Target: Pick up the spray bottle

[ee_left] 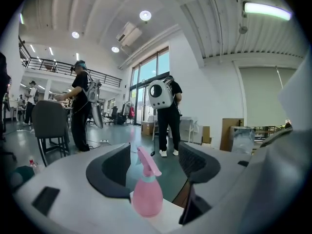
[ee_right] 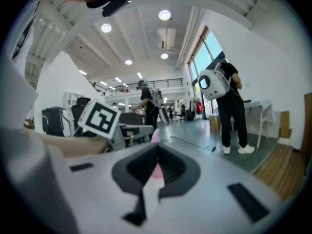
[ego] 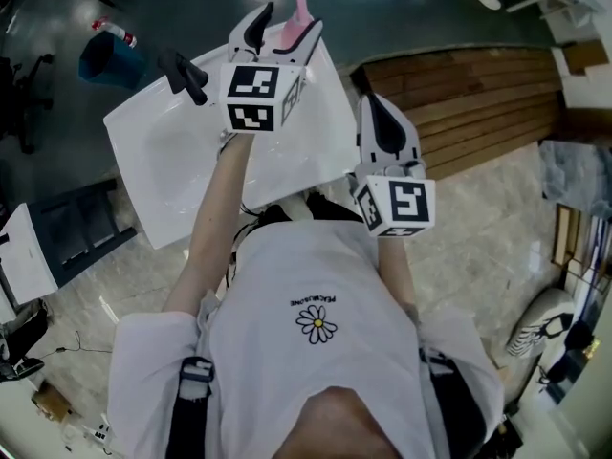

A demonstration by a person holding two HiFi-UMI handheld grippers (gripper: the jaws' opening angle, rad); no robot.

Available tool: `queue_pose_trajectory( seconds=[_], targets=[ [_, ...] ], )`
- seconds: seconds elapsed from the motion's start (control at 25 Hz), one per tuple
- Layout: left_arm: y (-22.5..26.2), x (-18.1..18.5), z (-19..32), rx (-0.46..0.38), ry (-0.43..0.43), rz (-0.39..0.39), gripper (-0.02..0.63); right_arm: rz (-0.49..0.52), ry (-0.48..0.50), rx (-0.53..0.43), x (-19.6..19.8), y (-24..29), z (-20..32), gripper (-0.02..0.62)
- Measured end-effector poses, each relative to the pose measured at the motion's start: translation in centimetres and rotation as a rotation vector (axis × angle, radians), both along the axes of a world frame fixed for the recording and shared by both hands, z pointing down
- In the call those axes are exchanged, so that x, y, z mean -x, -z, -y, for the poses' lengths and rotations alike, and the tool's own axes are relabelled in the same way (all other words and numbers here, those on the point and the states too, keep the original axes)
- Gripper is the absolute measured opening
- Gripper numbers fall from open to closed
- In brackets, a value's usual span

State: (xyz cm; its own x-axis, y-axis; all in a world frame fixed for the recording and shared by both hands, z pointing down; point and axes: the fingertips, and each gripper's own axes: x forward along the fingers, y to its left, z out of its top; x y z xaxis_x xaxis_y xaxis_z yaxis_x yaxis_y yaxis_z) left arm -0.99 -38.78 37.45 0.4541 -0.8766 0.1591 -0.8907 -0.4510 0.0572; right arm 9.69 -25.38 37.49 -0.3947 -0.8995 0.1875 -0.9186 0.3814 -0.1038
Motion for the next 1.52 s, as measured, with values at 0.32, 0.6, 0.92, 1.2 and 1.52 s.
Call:
queue_pose_trajectory(
  seconds=[0.32, 0.6, 0.92, 1.2, 1.52],
  targets=[
    [-4.9, -0.9, 3.4, 0.074, 0.085, 0.017, 0.313, -0.019, -0.02, 0.014, -2.6, -1.4, 0.6, 0.029],
    [-7.3, -1.9, 4.6, 0.108, 0.102, 0.047, 0.312, -0.038, -0.017, 0.022, -4.2, -1.8, 1.4, 0.029],
    [-8.7, -1.4, 5.4, 0.105, 0.147, 0.077, 0.294, -0.055, -0.006, 0.039, -5.3, -2.7, 1.6, 0.029],
    [-8.8, -1.1, 5.8, 0.095, 0.174, 0.079, 0.238, -0.063, -0.011, 0.048, -6.2, -3.2, 1.6, 0.029],
    [-8.8, -0.9, 6.0, 0.096, 0.187, 0.08, 0.181, -0.062, -0.011, 0.046, -6.2, -3.4, 1.7, 0.029]
  ],
)
